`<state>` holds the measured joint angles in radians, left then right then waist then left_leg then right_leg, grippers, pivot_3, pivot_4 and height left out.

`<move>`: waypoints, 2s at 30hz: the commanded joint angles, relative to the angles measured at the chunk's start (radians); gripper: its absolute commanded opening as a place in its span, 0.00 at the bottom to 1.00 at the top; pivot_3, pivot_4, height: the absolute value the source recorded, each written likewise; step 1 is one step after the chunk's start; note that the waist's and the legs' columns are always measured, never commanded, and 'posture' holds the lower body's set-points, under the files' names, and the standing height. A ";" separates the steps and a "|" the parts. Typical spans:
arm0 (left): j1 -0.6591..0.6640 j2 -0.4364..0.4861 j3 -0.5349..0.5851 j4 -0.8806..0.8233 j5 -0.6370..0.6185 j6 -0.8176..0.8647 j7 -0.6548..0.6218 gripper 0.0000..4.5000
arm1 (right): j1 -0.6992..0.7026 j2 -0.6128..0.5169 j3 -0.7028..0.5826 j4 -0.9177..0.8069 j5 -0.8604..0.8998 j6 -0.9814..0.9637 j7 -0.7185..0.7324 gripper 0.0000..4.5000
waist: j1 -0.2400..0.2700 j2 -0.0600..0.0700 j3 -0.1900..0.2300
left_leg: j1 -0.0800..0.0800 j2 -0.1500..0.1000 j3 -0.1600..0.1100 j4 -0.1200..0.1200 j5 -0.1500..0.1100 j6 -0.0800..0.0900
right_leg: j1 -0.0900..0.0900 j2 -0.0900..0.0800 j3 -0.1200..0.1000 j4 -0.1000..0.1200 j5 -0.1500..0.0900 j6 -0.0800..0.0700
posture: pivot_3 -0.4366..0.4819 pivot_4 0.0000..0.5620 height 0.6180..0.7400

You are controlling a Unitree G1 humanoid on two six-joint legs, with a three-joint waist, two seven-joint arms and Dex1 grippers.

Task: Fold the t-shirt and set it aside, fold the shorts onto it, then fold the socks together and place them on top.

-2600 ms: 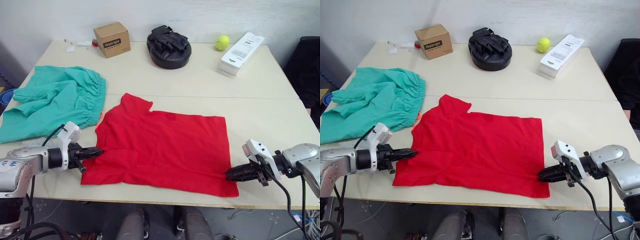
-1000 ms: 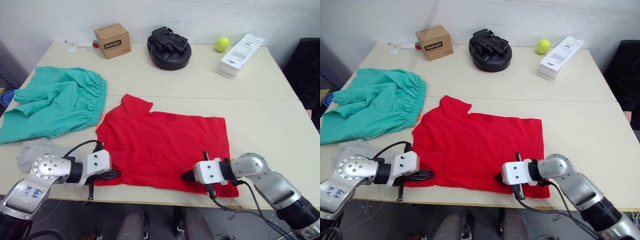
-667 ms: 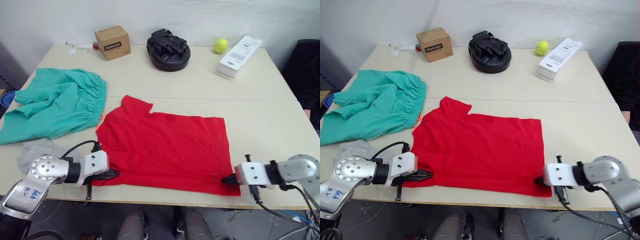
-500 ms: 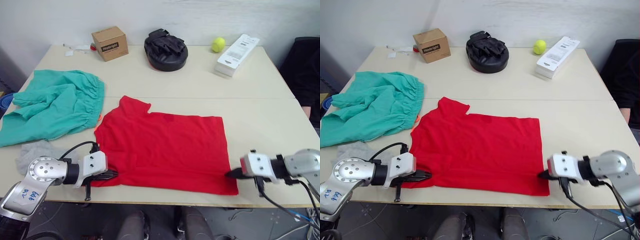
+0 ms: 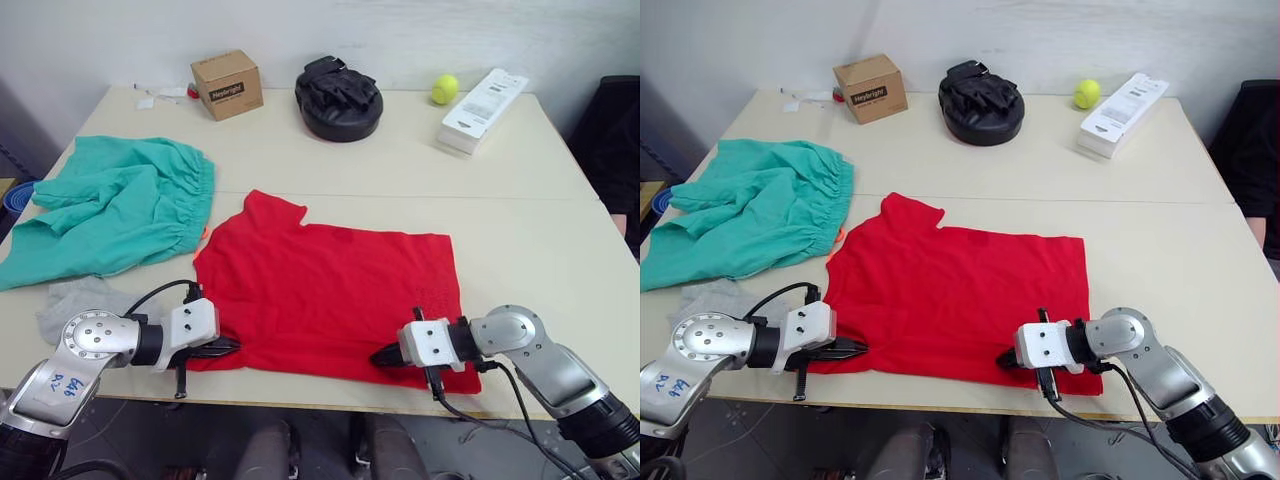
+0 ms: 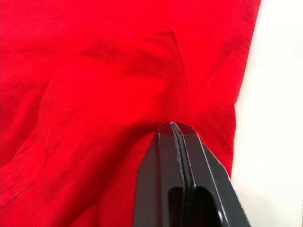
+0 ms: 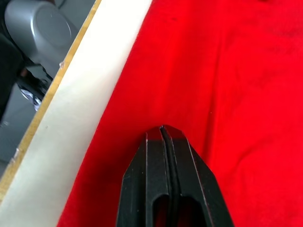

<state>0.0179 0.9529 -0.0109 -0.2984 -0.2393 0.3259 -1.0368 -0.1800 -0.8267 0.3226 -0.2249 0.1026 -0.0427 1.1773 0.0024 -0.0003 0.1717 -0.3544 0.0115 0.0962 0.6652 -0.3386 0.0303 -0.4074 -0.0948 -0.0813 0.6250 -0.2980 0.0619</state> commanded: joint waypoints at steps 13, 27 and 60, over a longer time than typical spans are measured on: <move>0.041 0.008 -0.004 0.072 0.043 -0.038 0.001 0.00 | 0.246 -0.244 -0.338 0.088 0.153 -0.071 0.077 0.00 | -0.004 -0.001 -0.001 | 0.003 0.001 0.000 -0.001 -0.001 0.001 | 0.004 0.000 0.000 -0.002 0.000 0.000 | 0.48 0.27 1.00; 0.161 0.061 0.249 -0.128 -0.131 0.001 -0.110 0.47 | 0.444 -0.182 -0.462 -0.178 0.254 -0.063 0.072 0.57 | -0.005 -0.005 0.004 | -0.002 0.001 -0.001 -0.002 0.000 0.000 | -0.001 0.000 0.000 -0.003 0.000 0.000 | 0.48 0.27 1.00; 0.258 0.021 0.172 0.023 0.127 -0.317 -0.031 0.30 | 0.435 -0.164 -0.369 -0.007 -0.048 -0.235 -0.029 0.50 | -0.002 -0.004 0.002 | 0.007 0.001 -0.001 -0.002 -0.003 0.003 | 0.008 0.000 0.000 -0.003 0.001 -0.001 | 0.48 0.27 1.00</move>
<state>0.2736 0.9812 0.1812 -0.2810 -0.1355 -0.0015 -1.0840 0.2843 -0.9778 -0.0249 -0.2730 0.0786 -0.2991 1.1820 0.0006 -0.0046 0.1741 -0.3461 0.0124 0.0956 0.6634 -0.3413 0.0330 -0.3975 -0.0949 -0.0810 0.6213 -0.2968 0.0611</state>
